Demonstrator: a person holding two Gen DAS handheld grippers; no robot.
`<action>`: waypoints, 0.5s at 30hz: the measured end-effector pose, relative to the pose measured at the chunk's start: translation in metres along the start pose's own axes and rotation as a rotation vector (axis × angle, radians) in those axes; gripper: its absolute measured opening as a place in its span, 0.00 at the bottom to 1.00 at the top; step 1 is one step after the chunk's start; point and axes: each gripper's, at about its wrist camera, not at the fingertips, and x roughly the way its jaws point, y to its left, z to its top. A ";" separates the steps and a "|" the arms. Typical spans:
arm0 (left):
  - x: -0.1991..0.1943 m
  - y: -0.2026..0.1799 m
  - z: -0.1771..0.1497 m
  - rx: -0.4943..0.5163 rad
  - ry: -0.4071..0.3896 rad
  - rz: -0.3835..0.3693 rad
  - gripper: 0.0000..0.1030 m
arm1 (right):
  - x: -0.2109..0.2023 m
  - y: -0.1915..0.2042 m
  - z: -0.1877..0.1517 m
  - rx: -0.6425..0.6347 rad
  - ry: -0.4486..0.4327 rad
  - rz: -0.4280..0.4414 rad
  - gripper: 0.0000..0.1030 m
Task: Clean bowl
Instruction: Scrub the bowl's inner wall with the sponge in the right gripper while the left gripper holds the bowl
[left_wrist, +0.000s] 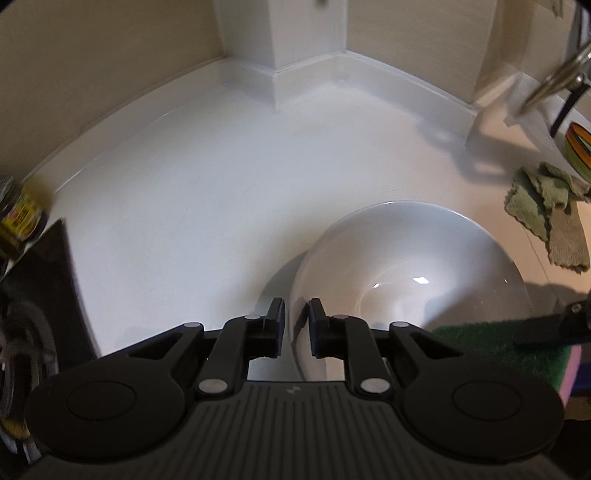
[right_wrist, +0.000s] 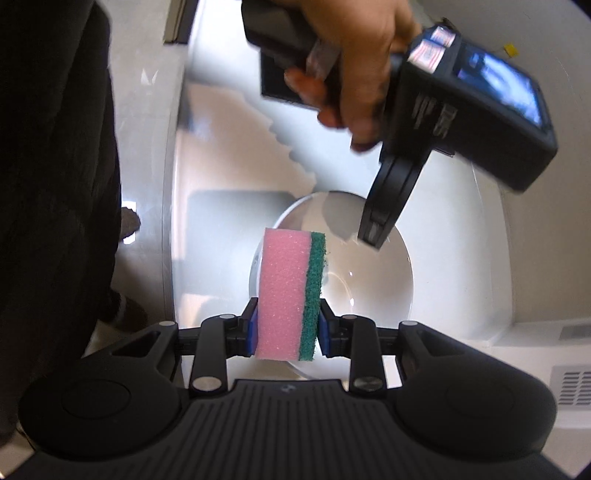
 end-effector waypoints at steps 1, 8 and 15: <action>-0.003 0.000 -0.005 -0.013 0.005 0.004 0.20 | 0.000 0.002 -0.001 -0.022 0.010 -0.005 0.26; 0.001 -0.003 -0.012 0.013 0.021 0.005 0.13 | 0.000 0.006 0.004 -0.064 0.006 -0.005 0.26; 0.009 0.000 0.012 0.041 0.015 -0.011 0.14 | 0.002 0.014 0.002 -0.152 0.047 -0.036 0.26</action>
